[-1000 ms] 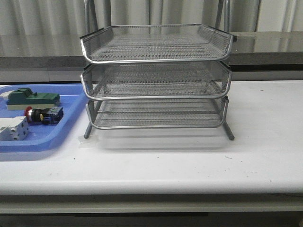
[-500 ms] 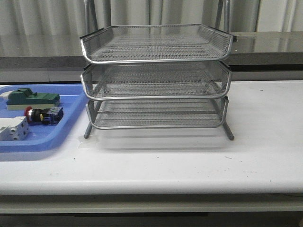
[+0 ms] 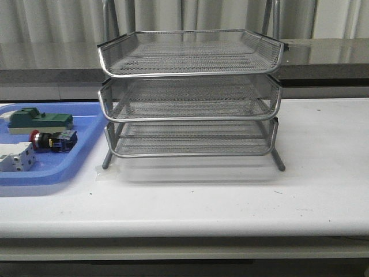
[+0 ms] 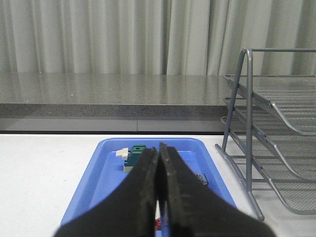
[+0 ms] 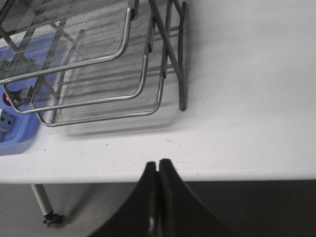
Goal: Place button on rack with both arms
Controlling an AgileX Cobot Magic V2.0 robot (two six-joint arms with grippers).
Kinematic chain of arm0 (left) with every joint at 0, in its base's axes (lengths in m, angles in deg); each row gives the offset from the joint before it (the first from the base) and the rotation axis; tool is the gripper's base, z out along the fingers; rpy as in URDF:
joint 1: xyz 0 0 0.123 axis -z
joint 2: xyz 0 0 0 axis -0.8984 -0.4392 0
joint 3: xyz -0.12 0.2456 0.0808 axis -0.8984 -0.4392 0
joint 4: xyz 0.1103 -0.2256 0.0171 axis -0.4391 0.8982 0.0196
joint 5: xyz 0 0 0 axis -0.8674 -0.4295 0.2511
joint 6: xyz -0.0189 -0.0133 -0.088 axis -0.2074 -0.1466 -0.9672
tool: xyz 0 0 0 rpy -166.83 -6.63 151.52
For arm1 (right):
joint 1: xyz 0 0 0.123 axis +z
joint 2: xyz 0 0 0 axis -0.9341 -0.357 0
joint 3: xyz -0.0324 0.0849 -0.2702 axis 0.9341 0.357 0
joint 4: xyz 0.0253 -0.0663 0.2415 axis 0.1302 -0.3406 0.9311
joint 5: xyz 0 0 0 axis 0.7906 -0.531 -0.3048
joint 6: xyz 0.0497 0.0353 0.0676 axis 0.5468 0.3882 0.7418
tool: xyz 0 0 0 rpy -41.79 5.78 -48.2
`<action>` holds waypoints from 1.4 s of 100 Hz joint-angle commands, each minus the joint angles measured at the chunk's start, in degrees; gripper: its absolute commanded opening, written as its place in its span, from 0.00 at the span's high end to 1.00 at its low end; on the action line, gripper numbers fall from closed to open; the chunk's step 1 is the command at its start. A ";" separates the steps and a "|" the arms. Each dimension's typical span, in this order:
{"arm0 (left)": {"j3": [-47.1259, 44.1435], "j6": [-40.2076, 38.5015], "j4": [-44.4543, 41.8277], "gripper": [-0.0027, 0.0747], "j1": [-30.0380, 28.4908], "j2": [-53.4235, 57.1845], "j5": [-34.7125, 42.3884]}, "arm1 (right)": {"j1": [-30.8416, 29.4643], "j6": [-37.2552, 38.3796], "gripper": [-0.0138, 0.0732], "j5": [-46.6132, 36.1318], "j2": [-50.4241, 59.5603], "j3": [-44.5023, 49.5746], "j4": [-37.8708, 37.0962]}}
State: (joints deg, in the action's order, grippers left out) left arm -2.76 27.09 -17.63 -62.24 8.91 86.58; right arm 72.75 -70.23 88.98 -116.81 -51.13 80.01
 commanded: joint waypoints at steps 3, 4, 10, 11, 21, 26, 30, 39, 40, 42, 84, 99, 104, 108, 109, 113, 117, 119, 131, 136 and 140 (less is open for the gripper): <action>-1.91 -0.45 0.58 0.99 -0.13 1.83 4.76 | -0.41 -0.35 0.84 -4.67 -3.89 -2.05 5.44; -1.91 -0.45 0.58 0.99 -0.13 1.83 4.76 | -0.41 -0.35 0.84 -4.81 -4.34 -2.05 5.68; -1.91 -0.45 0.58 0.99 -0.13 1.83 4.76 | -0.41 -0.40 0.79 -5.73 -6.08 -2.05 7.60; -1.91 -0.45 0.58 0.99 -0.13 1.83 4.76 | -0.41 -0.40 0.78 -5.88 -6.48 -2.05 7.74; -1.91 -0.45 0.58 0.99 -0.13 1.83 4.76 | -0.36 -0.40 0.61 -7.71 -9.46 -2.05 8.89; -1.91 -0.45 0.58 0.99 -0.13 1.83 4.76 | -0.36 -0.40 0.51 -8.62 -10.99 -2.05 9.79; -1.91 -0.45 0.58 0.99 -0.13 1.83 4.76 | -0.30 -0.40 0.43 -9.35 -12.28 -2.05 10.86; -1.91 -0.45 0.58 0.99 -0.13 1.83 4.76 | -0.30 -0.40 0.33 -11.16 -15.24 -2.05 13.27; -1.91 -0.45 0.58 0.99 -0.13 1.83 4.76 | -0.30 -0.45 0.33 -11.49 -15.48 -2.05 13.41; -1.91 -0.45 0.58 0.99 -0.13 1.83 4.76 | -0.30 -0.51 0.33 -11.91 -16.24 -2.05 13.86; -1.91 -0.45 0.58 0.99 -0.13 1.83 4.76 | 4.95 -22.26 0.33 -19.48 -33.67 -3.57 38.88; -1.91 -0.45 0.58 0.99 -0.13 1.83 4.76 | 5.99 -31.48 0.33 -18.58 -39.69 -7.00 48.20; -1.91 -0.45 0.58 0.99 -0.13 1.83 4.76 | 5.99 -34.06 0.33 -18.05 -41.50 -8.22 50.60; -1.91 -0.45 0.58 0.99 -0.13 1.83 4.76 | 5.99 -35.99 0.33 -17.78 -43.01 -9.23 52.31; -1.91 -0.45 0.58 0.99 -0.13 1.83 4.76 | 5.99 -36.51 0.33 -17.72 -43.25 -9.38 52.51; -1.91 -0.45 0.58 0.99 -0.13 1.83 4.76 | 5.99 -37.70 0.33 -17.49 -44.63 -10.31 53.84; -1.91 -0.45 0.58 0.99 -0.13 1.83 4.76 | 5.99 -38.96 0.33 -16.99 -45.96 -11.22 54.84; -1.91 -0.45 0.58 0.99 -0.13 1.83 4.76 | 5.99 -39.12 0.33 -16.80 -46.39 -11.67 55.18; -1.91 -0.45 0.58 0.99 -0.13 1.83 4.76 | 5.99 -39.83 0.33 -15.27 -49.91 -14.18 55.49; -1.91 -0.45 0.58 0.99 -0.13 1.83 4.76 | 5.99 -40.53 0.33 -14.61 -51.52 -15.24 55.89; -1.91 -0.45 0.58 0.99 -0.13 1.83 4.76 | 5.99 -41.13 0.33 -13.96 -52.47 -16.10 56.48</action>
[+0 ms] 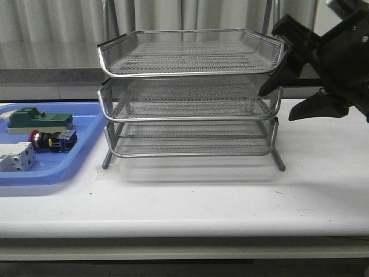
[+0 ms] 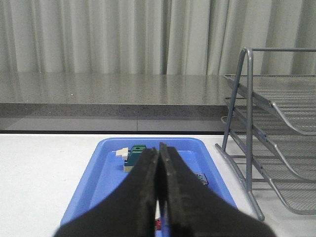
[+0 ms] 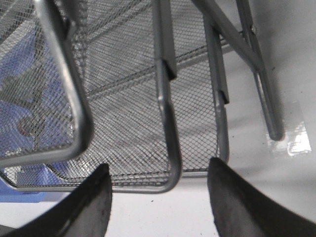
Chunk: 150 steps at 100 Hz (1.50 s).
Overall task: Place button on rack with both arms
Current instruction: 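Reach the right gripper to the middle rack tier and grip its rim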
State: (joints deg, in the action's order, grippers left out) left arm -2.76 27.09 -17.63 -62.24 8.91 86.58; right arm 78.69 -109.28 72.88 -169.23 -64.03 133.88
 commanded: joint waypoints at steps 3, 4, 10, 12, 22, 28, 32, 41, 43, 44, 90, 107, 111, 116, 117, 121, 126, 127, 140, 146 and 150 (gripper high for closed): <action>-1.91 -0.45 0.58 0.99 -0.13 1.83 4.76 | 0.05 -2.23 0.33 2.65 -0.93 -3.77 2.82; -1.91 -0.45 0.58 0.99 -0.13 1.83 4.76 | 0.05 -2.30 0.33 2.81 -1.08 -3.90 2.83; -1.91 -0.45 0.58 0.99 -0.13 1.83 4.76 | 0.05 -2.45 0.33 3.39 -2.43 -5.11 2.89; -1.91 -0.45 0.58 0.99 -0.13 1.83 4.76 | 0.05 -2.45 0.33 3.52 -2.70 -5.46 2.89; -1.91 -0.45 0.58 0.99 -0.13 1.83 4.76 | 0.05 -2.45 0.33 3.89 -4.35 -6.69 2.89; -1.91 -0.45 0.58 0.99 -0.13 1.83 4.76 | 0.05 -2.45 0.34 4.05 -4.72 -7.03 2.89; -1.91 -0.45 0.58 0.99 -0.13 1.83 4.76 | 0.05 -2.45 0.37 3.94 -4.78 -7.03 2.89; -1.91 -0.45 0.58 0.99 -0.13 1.83 4.76 | 0.05 -2.45 0.48 4.00 -4.78 -7.03 2.89; -1.91 -0.45 0.58 0.99 -0.13 1.83 4.76 | 0.05 -2.45 0.50 4.00 -4.78 -7.03 2.89; -1.91 -0.45 0.58 0.99 -0.13 1.83 4.76 | 0.05 -2.45 0.52 4.00 -4.78 -7.03 2.89; -1.91 -0.45 0.58 0.99 -0.13 1.83 4.76 | 0.05 -2.45 0.82 6.17 -4.78 -4.72 1.64; -1.91 -0.45 0.58 0.99 -0.13 1.83 4.76 | 0.63 -3.09 0.82 6.45 -3.82 -0.71 -1.42; -1.91 -0.45 0.58 0.99 -0.13 1.83 4.76 | 0.99 -3.37 0.82 6.45 -3.10 0.54 -1.86; -1.91 -0.45 0.58 0.99 -0.13 1.83 4.76 | 1.42 -3.93 0.82 6.33 -1.98 2.08 -2.12; -1.91 -0.45 0.58 0.99 -0.13 1.83 4.76 | 1.57 -4.04 0.82 6.33 -1.84 2.55 -2.12; -1.91 -0.45 0.58 0.99 -0.13 1.83 4.76 | 1.94 -4.13 0.82 5.93 -0.77 3.71 -2.12; -1.91 -0.45 0.58 0.99 -0.13 1.83 4.76 | 2.46 -4.13 0.82 5.54 0.53 5.41 -2.18; -1.91 -0.45 0.58 0.99 -0.13 1.83 4.76 | 2.52 -4.13 0.82 5.47 0.92 5.91 -2.18; -1.91 -0.45 0.58 0.99 -0.13 1.83 4.76 | 3.22 -4.13 0.82 5.09 4.39 10.47 -2.18; -1.91 -0.45 0.58 0.99 -0.13 1.83 4.76 | 3.22 -4.13 0.82 5.15 6.07 12.55 -2.18; -1.91 -0.45 0.58 0.99 -0.13 1.83 4.76 | 3.22 -4.13 0.82 5.15 6.97 13.86 -2.18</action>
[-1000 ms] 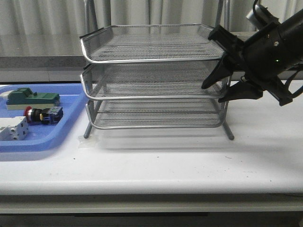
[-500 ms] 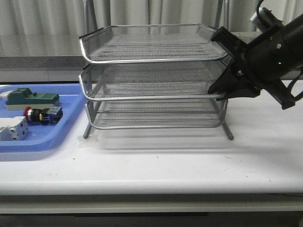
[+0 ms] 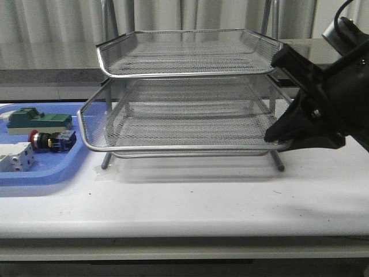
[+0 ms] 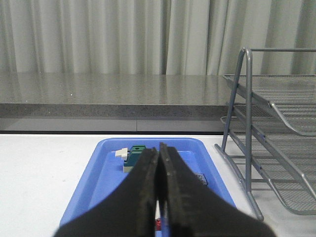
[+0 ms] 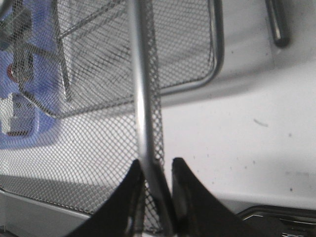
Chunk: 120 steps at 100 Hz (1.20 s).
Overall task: Place button on rack with both arms
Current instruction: 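Reach the right gripper to the middle rack tier and grip its rim, then pull the middle wire tier out toward the robot with the right gripper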
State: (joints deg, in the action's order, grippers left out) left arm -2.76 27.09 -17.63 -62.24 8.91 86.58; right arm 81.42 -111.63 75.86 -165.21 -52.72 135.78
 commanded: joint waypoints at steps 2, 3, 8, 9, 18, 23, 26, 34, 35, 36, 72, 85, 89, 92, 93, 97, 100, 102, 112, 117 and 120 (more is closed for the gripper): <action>-1.91 -0.45 0.58 0.99 -0.13 1.83 4.76 | 0.49 -1.78 0.82 2.17 3.46 3.19 -4.09; -1.91 -0.45 0.58 0.99 -0.13 1.83 4.76 | 0.49 -1.78 0.82 2.17 3.83 3.40 -4.09; -1.91 -0.45 0.58 0.99 -0.13 1.83 4.76 | 0.49 -1.78 0.82 2.10 4.97 4.70 -4.09; -1.91 -0.45 0.58 0.99 -0.13 1.83 4.76 | 0.49 -1.78 0.82 2.10 5.13 5.03 -4.09; -1.91 -0.45 0.58 0.99 -0.13 1.83 4.76 | 0.49 -1.78 0.82 2.09 6.83 6.39 -4.09; -1.91 -0.45 0.58 0.99 -0.13 1.83 4.76 | 0.49 -1.78 0.81 2.09 7.44 6.68 -4.09; -1.91 -0.45 0.58 0.99 -0.13 1.83 4.76 | 0.49 -1.78 0.79 2.14 7.86 6.76 -4.09; -1.91 -0.45 0.58 0.99 -0.13 1.83 4.76 | 0.49 -1.83 0.73 2.08 8.56 6.76 -4.13; -1.91 -0.45 0.58 0.99 -0.13 1.83 4.76 | 0.49 -1.92 0.72 2.08 8.62 6.76 -4.13; -1.91 -0.45 0.58 0.99 -0.13 1.83 4.76 | 0.49 -1.99 0.69 2.08 8.89 6.76 -4.13; -1.91 -0.45 0.58 0.99 -0.13 1.83 4.76 | 0.49 -5.24 0.32 3.49 17.75 6.76 -6.40; -1.91 -0.45 0.58 0.99 -0.13 1.83 4.76 | 0.49 -4.41 0.32 6.93 22.36 6.76 -10.84; -1.91 -0.45 0.58 0.99 -0.13 1.83 4.76 | 0.49 -3.43 0.32 7.92 23.42 6.76 -12.51; -1.91 -0.45 0.58 0.99 -0.13 1.83 4.76 | 0.49 -2.59 0.32 8.38 24.43 6.76 -13.74; -1.91 -0.45 0.58 0.99 -0.13 1.83 4.76 | 0.49 -2.33 0.32 8.55 24.63 6.76 -14.42; -1.91 -0.45 0.58 0.99 -0.13 1.83 4.76 | 0.49 -0.40 0.32 8.72 25.79 6.76 -16.51; -1.91 -0.45 0.58 0.99 -0.13 1.83 4.76 | 0.49 1.12 0.32 8.93 26.53 6.76 -18.92; -1.91 -0.45 0.58 0.99 -0.13 1.83 4.76 | 0.49 2.40 0.32 9.01 27.08 6.71 -20.61; -1.91 -0.45 0.58 0.99 -0.13 1.83 4.76 | 0.44 10.90 0.32 10.27 29.22 6.15 -30.66; -1.91 -0.45 0.58 0.99 -0.13 1.83 4.76 | 0.44 15.63 0.32 11.57 30.11 5.37 -36.58; -1.91 -0.45 0.58 0.99 -0.13 1.83 4.76 | 0.44 18.32 0.32 12.43 30.76 4.84 -40.01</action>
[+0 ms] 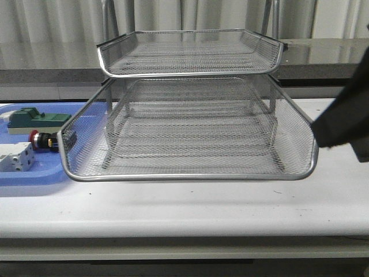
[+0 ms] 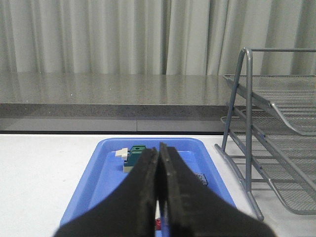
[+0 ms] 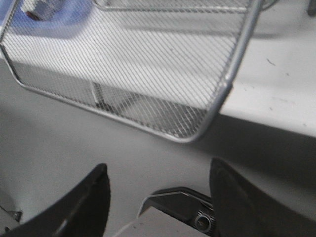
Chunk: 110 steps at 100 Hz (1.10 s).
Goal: Place button on rack with both arms
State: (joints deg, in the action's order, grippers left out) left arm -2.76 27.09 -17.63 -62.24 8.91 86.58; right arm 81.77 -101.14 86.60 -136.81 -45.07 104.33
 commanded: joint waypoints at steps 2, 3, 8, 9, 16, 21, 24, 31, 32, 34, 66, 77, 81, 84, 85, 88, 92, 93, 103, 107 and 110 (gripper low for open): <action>-1.91 -0.45 0.58 0.99 -0.13 1.83 4.76 | 0.09 9.87 0.32 2.44 2.60 -3.23 -11.25; -1.91 -0.45 0.58 0.99 -0.13 1.83 4.76 | 0.09 10.56 0.32 2.93 2.89 -3.38 -13.04; -1.91 -0.45 0.58 0.99 -0.13 1.83 4.76 | 0.09 15.22 0.32 4.72 3.88 -4.57 -19.29; -1.91 -0.45 0.58 0.99 -0.13 1.83 4.76 | 0.09 16.50 0.32 4.94 4.03 -4.96 -20.19; -1.91 -0.45 0.58 0.99 -0.13 1.83 4.76 | 0.09 22.77 0.32 7.45 5.69 -7.06 -28.76; -1.91 -0.45 0.58 0.99 -0.13 1.83 4.76 | 0.09 26.62 0.32 8.96 7.06 -8.60 -34.30; -1.91 -0.45 0.58 0.99 -0.13 1.83 4.76 | 0.09 28.51 0.32 9.92 8.12 -9.47 -37.85; -1.91 -0.45 0.58 0.99 -0.13 1.83 4.76 | 0.09 32.73 0.32 11.71 10.20 -11.52 -43.93; -1.91 -0.45 0.58 0.99 -0.13 1.83 4.76 | 0.09 33.09 0.32 11.71 10.20 -11.71 -43.93; -1.91 -0.45 0.58 0.99 -0.13 1.83 4.76 | 0.09 34.17 0.32 12.16 10.96 -12.30 -45.49; -1.91 -0.45 0.58 0.99 -0.13 1.83 4.76 | 0.09 42.85 0.32 14.40 23.36 -14.98 -57.25; -1.91 -0.45 0.58 0.99 -0.13 1.83 4.76 | 0.09 43.02 0.32 14.37 27.34 -14.98 -57.20; -1.91 -0.45 0.58 0.99 -0.13 1.83 4.76 | 0.09 43.02 0.32 14.37 28.51 -14.98 -57.21; -1.91 -0.45 0.58 0.99 -0.13 1.83 4.76 | 0.09 43.02 0.32 14.31 29.61 -14.98 -57.21; -1.91 -0.45 0.58 0.99 -0.13 1.83 4.76 | 0.09 43.02 0.32 14.31 29.81 -14.98 -57.21; -1.91 -0.45 0.58 0.99 -0.13 1.83 4.76 | 0.09 43.02 0.32 14.31 30.58 -14.98 -57.21; -1.91 -0.45 0.58 0.99 -0.13 1.83 4.76 | 0.09 43.02 0.32 14.12 31.64 -14.98 -57.21; -1.91 -0.45 0.58 0.99 -0.13 1.83 4.76 | 0.09 43.02 0.32 14.11 31.96 -14.98 -57.21; -1.91 -0.45 0.58 0.99 -0.13 1.83 4.76 | 0.09 43.02 0.34 13.45 33.66 -14.98 -57.21; -1.91 -0.45 0.58 0.99 -0.13 1.83 4.76 | 0.09 43.02 0.39 13.14 34.05 -14.98 -57.21; -1.91 -0.45 0.58 0.99 -0.13 1.83 4.76 | 0.09 43.02 0.43 13.00 34.26 -14.98 -57.21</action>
State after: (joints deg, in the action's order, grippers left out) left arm -2.76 27.09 -17.63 -62.24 8.91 86.58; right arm 82.00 -58.20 104.19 -102.80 -58.18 48.55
